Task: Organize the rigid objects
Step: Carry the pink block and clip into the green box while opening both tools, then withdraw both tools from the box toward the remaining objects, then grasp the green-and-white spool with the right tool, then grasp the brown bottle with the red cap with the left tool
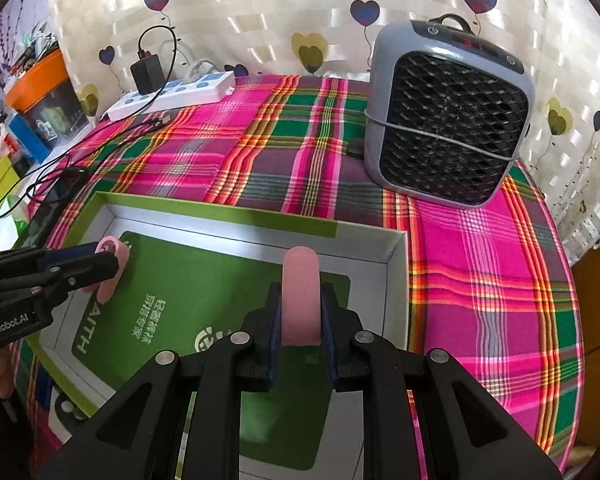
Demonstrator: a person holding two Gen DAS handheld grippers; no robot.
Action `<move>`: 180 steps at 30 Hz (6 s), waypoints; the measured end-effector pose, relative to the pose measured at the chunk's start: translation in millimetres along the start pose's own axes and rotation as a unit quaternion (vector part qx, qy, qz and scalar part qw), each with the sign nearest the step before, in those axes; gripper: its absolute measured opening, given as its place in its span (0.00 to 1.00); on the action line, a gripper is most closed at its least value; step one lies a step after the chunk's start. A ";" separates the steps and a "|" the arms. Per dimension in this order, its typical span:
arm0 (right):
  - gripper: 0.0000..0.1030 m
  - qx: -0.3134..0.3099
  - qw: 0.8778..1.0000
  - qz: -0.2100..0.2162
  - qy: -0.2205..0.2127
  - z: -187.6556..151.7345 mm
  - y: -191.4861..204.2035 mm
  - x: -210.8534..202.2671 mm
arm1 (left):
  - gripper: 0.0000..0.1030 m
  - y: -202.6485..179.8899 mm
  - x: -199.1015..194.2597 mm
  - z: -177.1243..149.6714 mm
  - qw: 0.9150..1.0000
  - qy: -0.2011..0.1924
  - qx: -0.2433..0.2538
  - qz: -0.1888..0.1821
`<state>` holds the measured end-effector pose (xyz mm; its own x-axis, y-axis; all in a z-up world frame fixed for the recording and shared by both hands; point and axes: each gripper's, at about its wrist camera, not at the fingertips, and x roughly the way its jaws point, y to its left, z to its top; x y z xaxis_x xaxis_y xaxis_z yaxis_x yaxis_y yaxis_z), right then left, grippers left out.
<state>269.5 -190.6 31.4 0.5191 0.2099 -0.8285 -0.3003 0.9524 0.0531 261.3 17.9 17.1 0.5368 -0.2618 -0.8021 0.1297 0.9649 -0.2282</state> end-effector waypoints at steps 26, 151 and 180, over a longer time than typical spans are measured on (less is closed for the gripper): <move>0.24 0.014 1.000 0.009 -0.004 -1.1 -1.7 4.9 | 0.32 -3.9 -0.3 -0.3 1.000 -0.001 0.010 -0.002; 0.32 0.055 0.997 0.003 -0.061 -193.8 12.6 -124.5 | 0.37 -128.1 -52.0 -141.6 0.982 0.031 0.182 -0.045; 0.32 0.054 0.997 0.003 -0.062 -193.9 12.5 -124.6 | 0.30 -124.5 -51.6 -139.7 0.984 0.025 0.173 -0.041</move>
<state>45.9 -247.8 27.2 0.6142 0.2356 -0.7532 -0.2198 0.9677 0.1235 101.0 -91.4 9.8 0.4717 -0.3315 -0.8171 0.4512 0.8869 -0.0993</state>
